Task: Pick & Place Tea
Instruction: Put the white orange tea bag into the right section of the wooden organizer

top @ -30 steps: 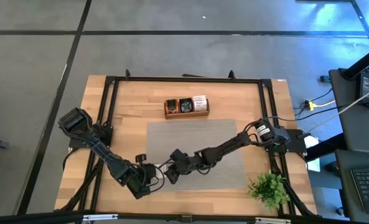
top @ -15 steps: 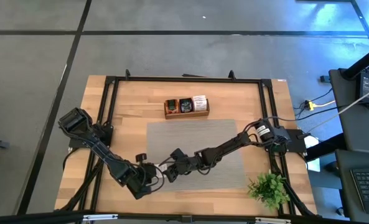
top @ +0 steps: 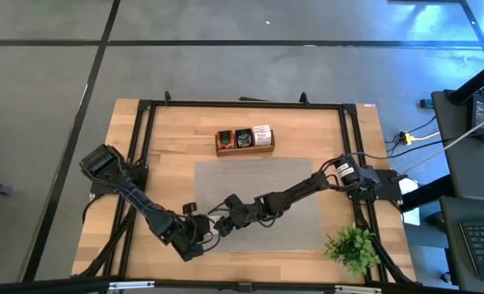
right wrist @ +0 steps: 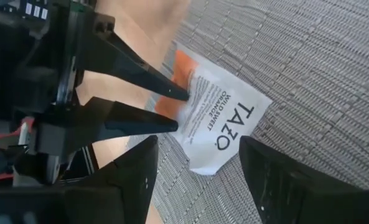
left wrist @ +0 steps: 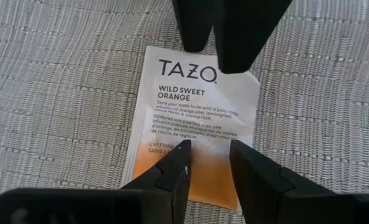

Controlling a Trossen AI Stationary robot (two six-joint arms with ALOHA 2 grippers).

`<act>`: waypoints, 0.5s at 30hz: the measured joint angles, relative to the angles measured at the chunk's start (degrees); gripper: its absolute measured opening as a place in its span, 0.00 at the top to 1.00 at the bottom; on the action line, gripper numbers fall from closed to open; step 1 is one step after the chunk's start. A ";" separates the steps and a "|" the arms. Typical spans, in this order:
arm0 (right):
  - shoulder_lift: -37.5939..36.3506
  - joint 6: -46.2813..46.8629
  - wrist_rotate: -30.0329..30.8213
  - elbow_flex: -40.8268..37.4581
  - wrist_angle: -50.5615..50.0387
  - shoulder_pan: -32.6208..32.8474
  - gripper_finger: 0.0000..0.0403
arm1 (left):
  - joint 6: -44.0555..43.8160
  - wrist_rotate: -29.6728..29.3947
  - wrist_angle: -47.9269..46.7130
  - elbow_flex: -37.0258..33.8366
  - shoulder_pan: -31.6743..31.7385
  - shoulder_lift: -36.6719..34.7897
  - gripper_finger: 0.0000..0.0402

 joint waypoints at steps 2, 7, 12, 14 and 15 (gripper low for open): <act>-0.07 0.40 -0.11 0.10 -1.50 -0.02 0.44 | 0.03 0.10 0.16 -0.02 0.05 0.03 0.73; -0.15 1.27 -1.34 0.20 -3.34 -0.07 0.44 | 1.54 0.05 0.15 -0.29 -0.34 -0.55 0.73; -0.15 0.23 -1.55 0.18 -3.96 0.00 0.44 | 2.23 1.36 -1.42 -0.47 -1.41 -3.15 0.73; -0.15 0.18 -1.60 0.18 -4.41 0.00 0.44 | 2.26 2.27 -2.61 -0.61 -2.17 -4.19 0.73; -0.15 0.18 -1.63 0.18 -4.74 0.00 0.44 | 2.25 2.67 -2.68 -0.61 -2.49 -4.48 0.72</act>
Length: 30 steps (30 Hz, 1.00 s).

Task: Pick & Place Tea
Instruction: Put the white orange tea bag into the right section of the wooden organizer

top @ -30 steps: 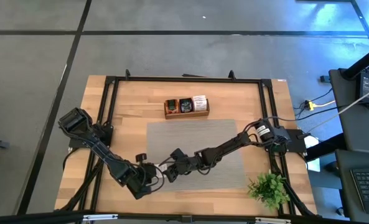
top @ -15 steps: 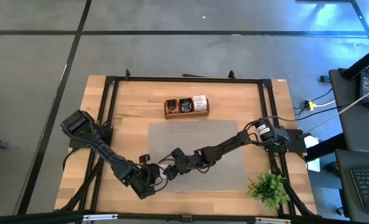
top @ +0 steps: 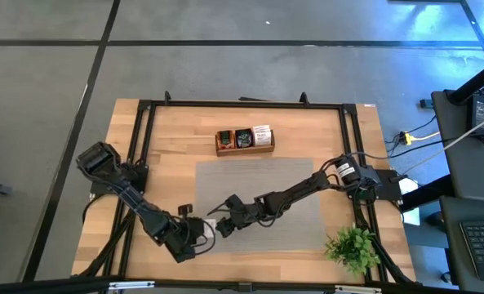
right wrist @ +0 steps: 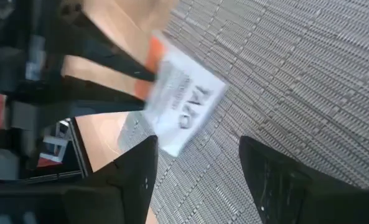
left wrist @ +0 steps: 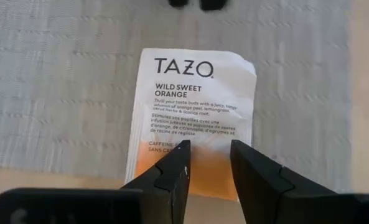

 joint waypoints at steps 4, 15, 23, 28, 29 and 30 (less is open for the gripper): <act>0.00 -0.04 -0.02 -0.07 -0.57 0.02 0.44 | 0.02 -1.81 -1.43 0.00 -1.01 -0.22 0.73; 0.08 -0.27 0.03 -0.11 -0.73 0.02 0.44 | -1.94 -6.17 -6.52 0.04 -1.57 -0.49 0.73; 0.11 -1.80 0.19 -0.13 -0.78 0.04 0.44 | -6.40 -8.91 -11.40 0.13 -3.69 -3.94 0.73; 0.11 -2.01 0.79 -0.17 -0.76 0.04 0.44 | -7.96 -8.89 -12.30 0.17 -5.02 -4.61 0.73; 0.11 -2.03 0.81 -0.17 -0.78 0.04 0.44 | -7.98 -8.48 -12.19 0.17 -5.03 -4.45 0.73; 0.11 -2.05 0.83 -0.17 -0.78 0.04 0.44 | -7.95 -7.77 -12.21 0.17 -4.91 -4.14 0.73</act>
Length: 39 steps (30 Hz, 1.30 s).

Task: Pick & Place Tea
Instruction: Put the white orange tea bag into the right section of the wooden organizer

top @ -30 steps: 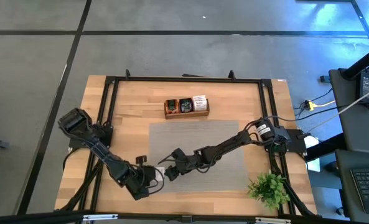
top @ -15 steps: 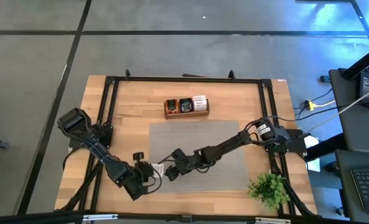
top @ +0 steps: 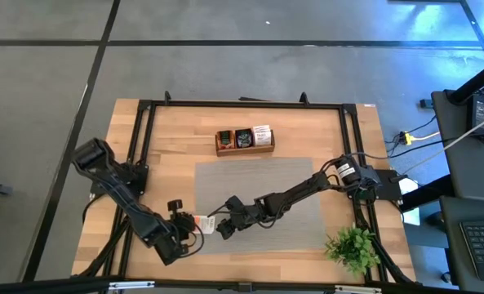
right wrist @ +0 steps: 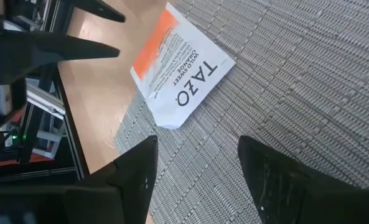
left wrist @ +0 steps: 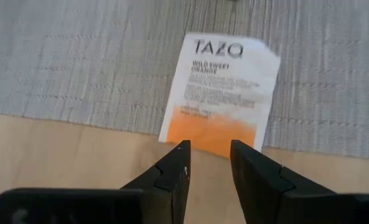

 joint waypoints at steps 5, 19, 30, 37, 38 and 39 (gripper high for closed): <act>0.00 -0.07 0.07 0.00 0.00 0.00 0.44 | 0.04 0.83 0.00 0.00 0.44 1.18 0.73; 0.00 -0.11 0.17 -0.04 0.06 0.00 0.44 | 1.01 -0.25 1.45 0.00 0.46 2.79 0.72; 0.00 -0.33 0.29 -0.07 0.26 0.00 0.44 | 0.51 0.06 1.62 0.00 0.46 2.81 0.73; 0.00 -0.56 0.29 -0.07 0.29 0.00 0.44 | 1.34 1.69 4.21 0.11 1.08 5.22 0.73; 0.00 -0.66 0.29 -0.07 0.31 0.00 0.44 | 1.49 2.32 4.22 0.26 1.43 5.64 0.73; 0.02 -0.70 0.29 -0.07 0.31 0.00 0.44 | 1.46 3.11 4.21 0.33 1.83 6.14 0.73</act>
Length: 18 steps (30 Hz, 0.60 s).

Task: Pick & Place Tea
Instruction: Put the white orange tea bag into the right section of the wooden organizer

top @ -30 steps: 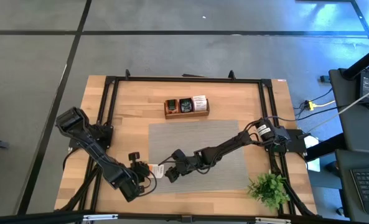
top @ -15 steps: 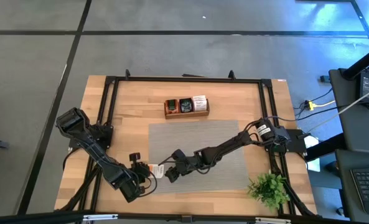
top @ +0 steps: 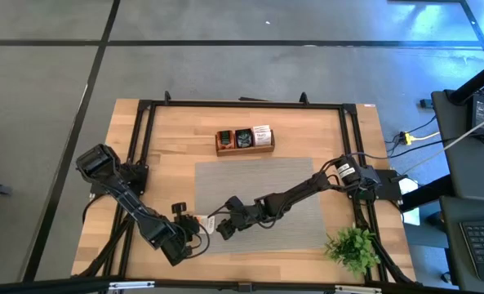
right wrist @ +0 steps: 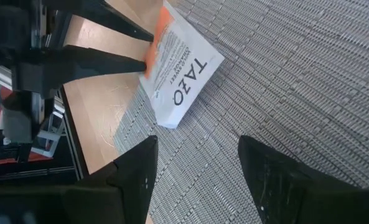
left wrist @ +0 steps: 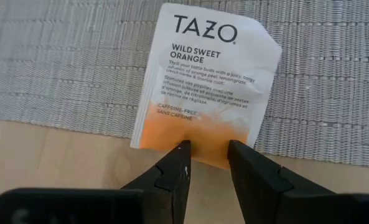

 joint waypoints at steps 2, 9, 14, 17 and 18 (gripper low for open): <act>0.00 -0.01 0.00 0.00 0.01 0.00 0.44 | -0.01 1.43 -0.03 -0.01 0.71 0.51 0.73; 0.05 -1.07 -0.02 -0.24 4.09 0.00 0.44 | 0.13 1.70 1.24 -0.14 1.08 0.76 0.72; 0.15 -2.00 -0.07 -0.24 5.62 -0.02 0.44 | 0.47 1.87 1.95 -0.17 1.13 0.85 0.73; 0.12 -2.84 -0.20 -0.24 6.90 -0.07 0.44 | 0.50 2.01 1.98 -0.20 1.15 0.85 0.73; 0.11 -3.20 -0.20 -0.23 6.91 -0.07 0.44 | 0.52 2.01 1.98 -0.22 1.15 0.85 0.73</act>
